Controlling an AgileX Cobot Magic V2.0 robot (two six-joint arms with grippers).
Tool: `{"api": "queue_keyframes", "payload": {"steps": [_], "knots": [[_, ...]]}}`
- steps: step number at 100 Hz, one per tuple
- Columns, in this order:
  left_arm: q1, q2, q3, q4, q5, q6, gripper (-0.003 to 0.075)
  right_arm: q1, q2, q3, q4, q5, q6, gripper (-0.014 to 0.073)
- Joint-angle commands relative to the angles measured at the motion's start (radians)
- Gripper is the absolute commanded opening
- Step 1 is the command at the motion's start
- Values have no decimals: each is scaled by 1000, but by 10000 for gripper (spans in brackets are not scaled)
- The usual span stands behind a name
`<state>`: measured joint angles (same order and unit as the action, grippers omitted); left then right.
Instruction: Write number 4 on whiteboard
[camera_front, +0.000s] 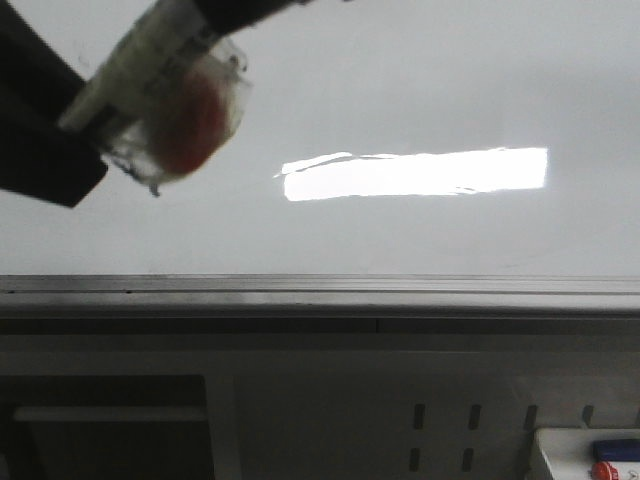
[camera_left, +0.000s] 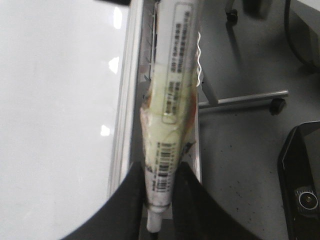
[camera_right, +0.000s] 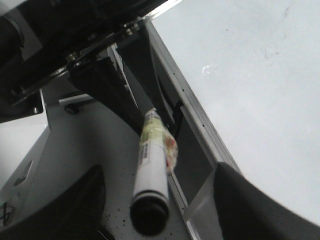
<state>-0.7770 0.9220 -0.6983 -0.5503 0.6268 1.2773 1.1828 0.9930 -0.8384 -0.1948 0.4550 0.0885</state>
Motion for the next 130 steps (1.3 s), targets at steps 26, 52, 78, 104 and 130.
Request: {"api": "queue_keyframes", "payload": {"steps": [26, 52, 78, 104, 130], "knots": [[-11, -12, -81, -23, -48, 0, -20, 2, 39, -41, 0, -199, -13, 416], [-11, -10, -81, -23, -44, 0, -20, 2, 69, -41, 0, -196, -13, 319], [-11, -10, -81, -37, -45, 0, -20, 2, 79, -41, -2, -183, -13, -40], [-11, -10, -81, -186, -100, 0, 159, 2, 79, -41, -22, -150, -13, -64], [-11, -46, -81, -262, -133, -18, 493, -5, 60, -41, -79, -30, -13, -64]]}}
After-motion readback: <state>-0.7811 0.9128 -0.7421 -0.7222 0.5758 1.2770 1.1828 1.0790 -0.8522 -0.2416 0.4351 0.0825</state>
